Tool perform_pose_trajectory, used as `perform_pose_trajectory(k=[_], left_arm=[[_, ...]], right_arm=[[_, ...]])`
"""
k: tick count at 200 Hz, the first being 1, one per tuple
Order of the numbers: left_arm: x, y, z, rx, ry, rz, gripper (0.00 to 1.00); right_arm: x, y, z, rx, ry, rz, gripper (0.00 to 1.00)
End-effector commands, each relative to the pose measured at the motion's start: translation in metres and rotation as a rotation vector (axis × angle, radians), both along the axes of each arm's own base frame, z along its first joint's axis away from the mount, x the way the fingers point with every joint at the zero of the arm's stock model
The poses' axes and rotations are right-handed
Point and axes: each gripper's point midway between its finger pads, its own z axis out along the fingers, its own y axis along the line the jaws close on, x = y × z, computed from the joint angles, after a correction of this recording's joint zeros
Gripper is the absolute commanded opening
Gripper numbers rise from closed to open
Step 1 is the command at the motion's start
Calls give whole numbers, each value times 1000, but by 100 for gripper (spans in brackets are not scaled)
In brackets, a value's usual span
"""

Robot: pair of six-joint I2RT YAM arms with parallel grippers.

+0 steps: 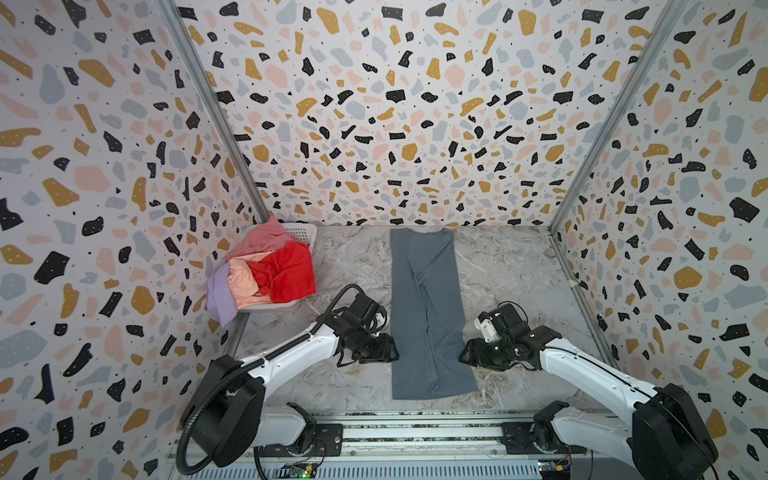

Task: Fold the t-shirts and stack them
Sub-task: 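Move both grippers to the strip's end nearest the robot and grasp it, then lift the near end with both grippers and fold it onto the far end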

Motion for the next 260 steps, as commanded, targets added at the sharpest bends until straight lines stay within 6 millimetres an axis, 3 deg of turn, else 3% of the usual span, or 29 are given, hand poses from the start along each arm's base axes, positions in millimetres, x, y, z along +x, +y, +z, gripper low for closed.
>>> perform_pose_trajectory(k=[1, 50, 93, 122, 151, 182, 202, 229, 260], left_arm=[[-22, -1, -6, -8, 61, 18, 56], [-50, -9, -22, -28, 140, -20, 55], [-60, -25, -32, -54, 190, -90, 52], [-65, -21, -40, -24, 206, -136, 48], [-63, -21, -42, -20, 193, -141, 43], [-54, -30, -40, -52, 158, -132, 33], [-50, -35, -40, -63, 145, -152, 18], [-56, -35, -33, -86, 151, -187, 0], [-61, -36, -12, -128, 144, -205, 0]], right_arm=[[-26, -13, -9, -62, 70, -12, 66], [-52, -17, -24, -56, 119, -25, 66], [-50, -9, -34, -15, 105, -21, 65], [-41, -1, -33, 17, 79, -26, 63], [-41, 5, -38, 37, 94, -17, 50], [-41, 9, -34, 41, 86, -5, 28], [-43, 11, -30, 61, 90, -9, 19], [-43, 20, -16, 100, 83, -3, 14], [-39, 26, 5, 104, 51, -1, 11]])
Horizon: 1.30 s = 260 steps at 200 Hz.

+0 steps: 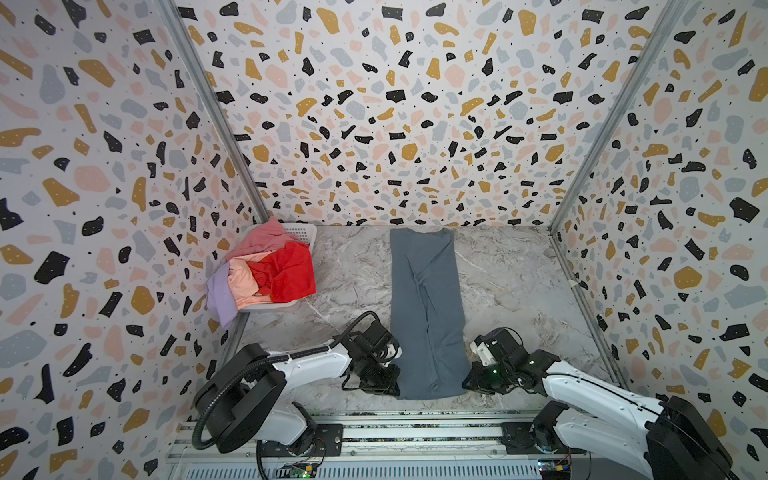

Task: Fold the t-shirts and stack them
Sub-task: 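Lift the near end with both grippers and fold it onto the far end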

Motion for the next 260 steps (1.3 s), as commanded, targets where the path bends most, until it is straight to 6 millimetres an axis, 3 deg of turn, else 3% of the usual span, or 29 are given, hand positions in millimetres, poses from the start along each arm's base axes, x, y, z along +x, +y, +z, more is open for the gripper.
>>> perform_pose_trajectory(k=[1, 29, 59, 97, 131, 144, 164, 191, 228, 260], left_arm=[[-3, -8, 27, -74, -16, -39, 0], [8, -19, 62, -133, -82, -47, 0], [36, -31, 87, -150, -166, -68, 0], [105, -22, 102, -74, -315, -50, 0], [177, -26, 114, -101, -404, 72, 0], [205, -31, 118, -133, -436, 123, 0], [237, -34, 108, -119, -430, 152, 0], [279, -26, 92, -82, -436, 209, 0], [330, -9, 80, -56, -445, 311, 0], [358, -4, 69, -62, -433, 349, 0]], right_arm=[[6, 8, 25, 18, -30, -8, 11], [26, 18, 53, 38, -109, -33, 8], [58, 31, 83, 23, -212, -42, 7], [117, 42, 101, -33, -335, -64, 7], [187, 38, 117, -7, -432, -160, 7], [212, 35, 119, 7, -447, -191, 7], [246, 30, 116, -24, -471, -209, 7], [280, 28, 98, -45, -450, -187, 8], [310, 15, 69, -62, -384, -198, 8], [332, 8, 66, -9, -397, -202, 14]])
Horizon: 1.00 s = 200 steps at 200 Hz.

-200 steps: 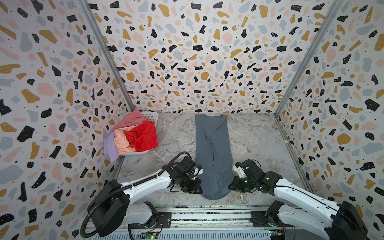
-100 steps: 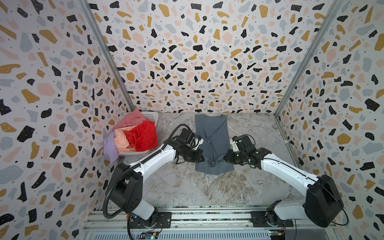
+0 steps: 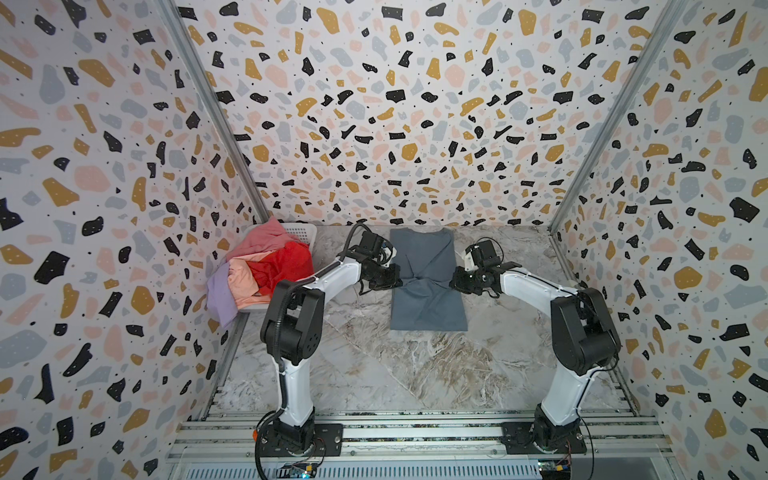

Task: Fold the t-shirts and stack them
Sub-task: 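Lift the near end with both grippers and fold it onto the far end, then release the folded shirt and pull both grippers back toward the robot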

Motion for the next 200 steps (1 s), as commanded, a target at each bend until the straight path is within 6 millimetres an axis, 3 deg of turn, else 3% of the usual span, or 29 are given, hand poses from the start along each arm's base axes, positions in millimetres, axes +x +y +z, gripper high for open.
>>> perform_pose_trajectory(k=[1, 7, 19, 30, 47, 65, 88, 120, 147, 170, 200], left_arm=[[28, 2, 9, -20, -44, 36, 0], [33, 2, 8, -27, -40, 37, 0], [44, 7, 11, -30, -48, 60, 23], [52, 12, 17, -31, -66, 85, 36], [60, 24, 31, -42, -105, 144, 39], [52, 33, 40, -41, -115, 176, 43], [23, 40, 40, -38, -86, 172, 47], [-39, 53, 19, -42, -9, 173, 51], [-89, 57, 3, -74, 54, 171, 55], [-120, 55, -12, -93, 103, 164, 58], [-137, 51, -31, -138, 162, 184, 59]], right_arm=[[22, 1, 25, 56, -81, 39, 14], [26, -1, 24, 60, -77, 38, 21], [33, -8, 30, 70, -78, 33, 47], [38, -14, 42, 70, -115, 22, 59], [35, -24, 59, 70, -159, 9, 62], [19, -32, 63, 71, -137, 6, 62], [-20, -36, 52, 88, -59, 1, 62], [-81, -34, 34, 169, 29, -12, 63], [-121, -27, 11, 207, 96, -17, 65], [-140, -15, -2, 304, 134, -28, 66], [-147, -6, -18, 336, 163, -64, 65]])
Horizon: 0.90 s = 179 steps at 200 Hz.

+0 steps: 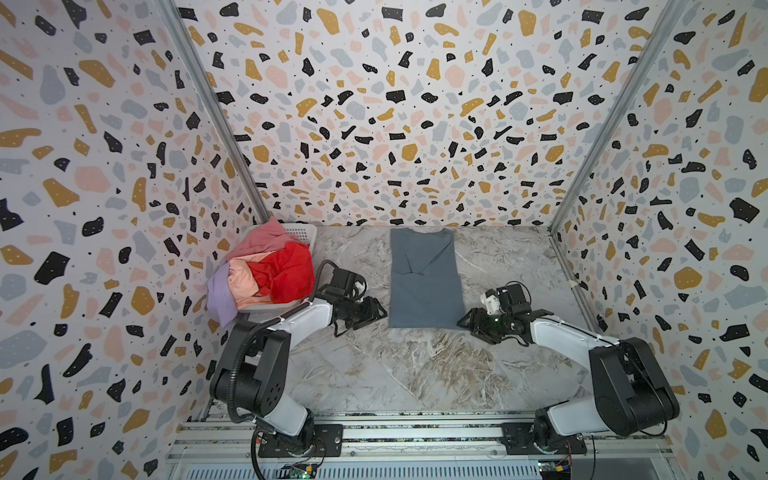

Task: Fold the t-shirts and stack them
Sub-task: 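Release the folded shirt and pull both grippers back toward the robot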

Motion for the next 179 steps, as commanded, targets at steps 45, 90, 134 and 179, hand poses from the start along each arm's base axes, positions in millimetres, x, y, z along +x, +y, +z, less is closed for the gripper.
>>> perform_pose_trajectory(k=[45, 90, 134, 179], left_arm=[[2, -25, -22, -119, 40, 41, 59], [16, -42, -35, -183, 81, 60, 55], [15, -53, -41, -195, 108, 39, 30], [20, -54, -28, -191, 62, 26, 0]], right_arm=[[21, 16, -13, 94, 3, -130, 65], [43, 15, -25, 63, 3, -186, 64], [57, 18, -28, 74, -2, -209, 47], [56, 14, -18, 21, -51, -155, 3]])
